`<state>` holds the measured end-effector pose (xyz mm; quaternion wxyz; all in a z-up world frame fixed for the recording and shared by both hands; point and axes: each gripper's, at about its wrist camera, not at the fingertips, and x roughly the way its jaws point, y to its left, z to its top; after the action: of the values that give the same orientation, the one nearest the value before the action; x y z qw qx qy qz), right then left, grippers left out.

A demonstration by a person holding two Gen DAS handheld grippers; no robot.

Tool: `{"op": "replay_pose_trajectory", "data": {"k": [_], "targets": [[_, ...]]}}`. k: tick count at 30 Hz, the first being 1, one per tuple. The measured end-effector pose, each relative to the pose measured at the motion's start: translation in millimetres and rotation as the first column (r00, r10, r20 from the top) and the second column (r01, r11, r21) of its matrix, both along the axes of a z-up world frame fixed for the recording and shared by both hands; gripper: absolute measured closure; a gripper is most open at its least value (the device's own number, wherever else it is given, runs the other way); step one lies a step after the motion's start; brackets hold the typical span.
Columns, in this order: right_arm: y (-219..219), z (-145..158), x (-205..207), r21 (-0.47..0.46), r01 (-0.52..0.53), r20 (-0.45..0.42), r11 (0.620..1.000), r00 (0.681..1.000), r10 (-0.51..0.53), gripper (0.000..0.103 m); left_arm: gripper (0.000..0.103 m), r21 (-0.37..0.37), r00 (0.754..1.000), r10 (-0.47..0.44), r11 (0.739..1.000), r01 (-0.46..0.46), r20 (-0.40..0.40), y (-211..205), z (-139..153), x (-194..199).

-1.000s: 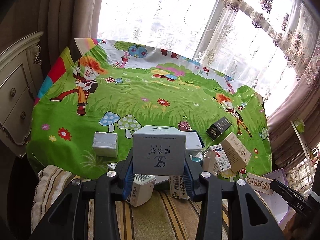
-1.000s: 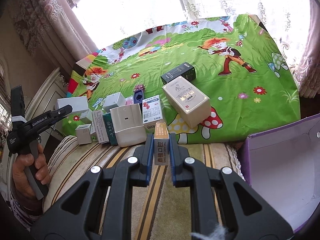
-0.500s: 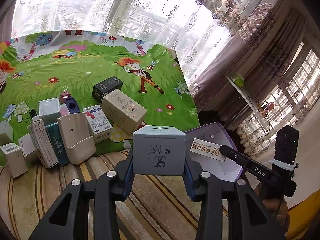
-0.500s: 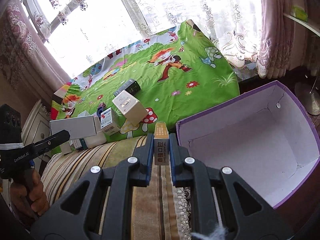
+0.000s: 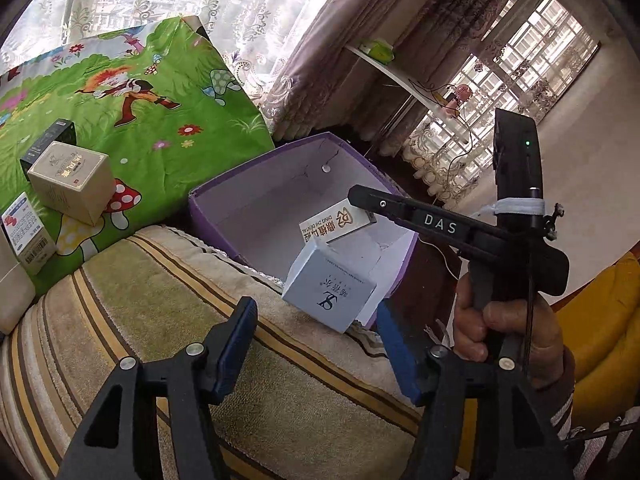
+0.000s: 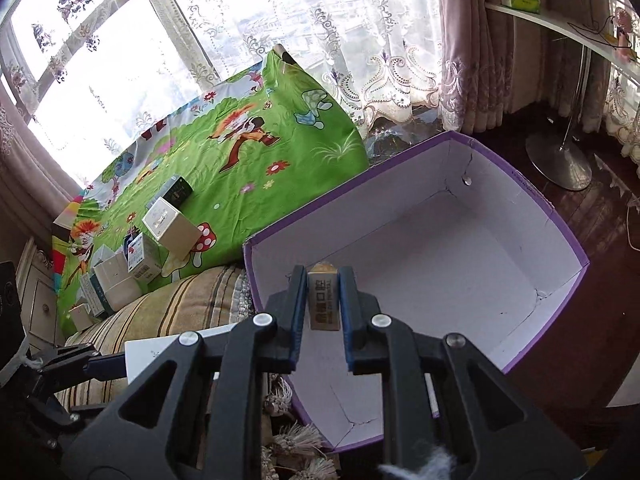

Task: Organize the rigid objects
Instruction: 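Carry both held boxes into the purple box and open both tools, then move both tools back over the remaining boxes on the bed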

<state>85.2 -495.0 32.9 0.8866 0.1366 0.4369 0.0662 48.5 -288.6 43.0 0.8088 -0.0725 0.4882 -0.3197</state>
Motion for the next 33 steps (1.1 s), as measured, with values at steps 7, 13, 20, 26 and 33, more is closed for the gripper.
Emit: {"op": "replay_pose_trajectory", "data": {"k": [7,13,20,26,33], "targets": [[-3.6,3.2,-2.6,-0.023,0.014,0.009,1.0,1.0,-0.014,0.041,0.033,-0.002,0.999,0.035,0.999,-0.035,0.008,10.2,0.9,0.8],[14.2,8.8,-4.7,-0.062,-0.028,0.034,0.998,0.999,0.03,0.037,0.033,0.025,0.994,0.045,0.999,-0.048,0.104,16.3,12.8,-9.9],[36.0,15.7,-10.2,-0.049,-0.094,0.089,0.994,0.991,0.098,0.022,0.033,0.052,0.974,0.092,0.993,-0.105,0.205,41.8,27.3,-20.4],[56.0,17.7,-14.3,-0.073,-0.158,0.096,0.985,0.982,0.164,0.018,0.033,0.009,0.962,0.196,0.979,-0.201,0.191,82.6,28.5,-20.0],[72.6,18.7,-15.5,-0.131,-0.215,0.09,0.968,0.97,0.228,0.017,0.033,-0.023,0.925,0.342,0.939,-0.343,0.165,144.9,23.7,-26.5]]}}
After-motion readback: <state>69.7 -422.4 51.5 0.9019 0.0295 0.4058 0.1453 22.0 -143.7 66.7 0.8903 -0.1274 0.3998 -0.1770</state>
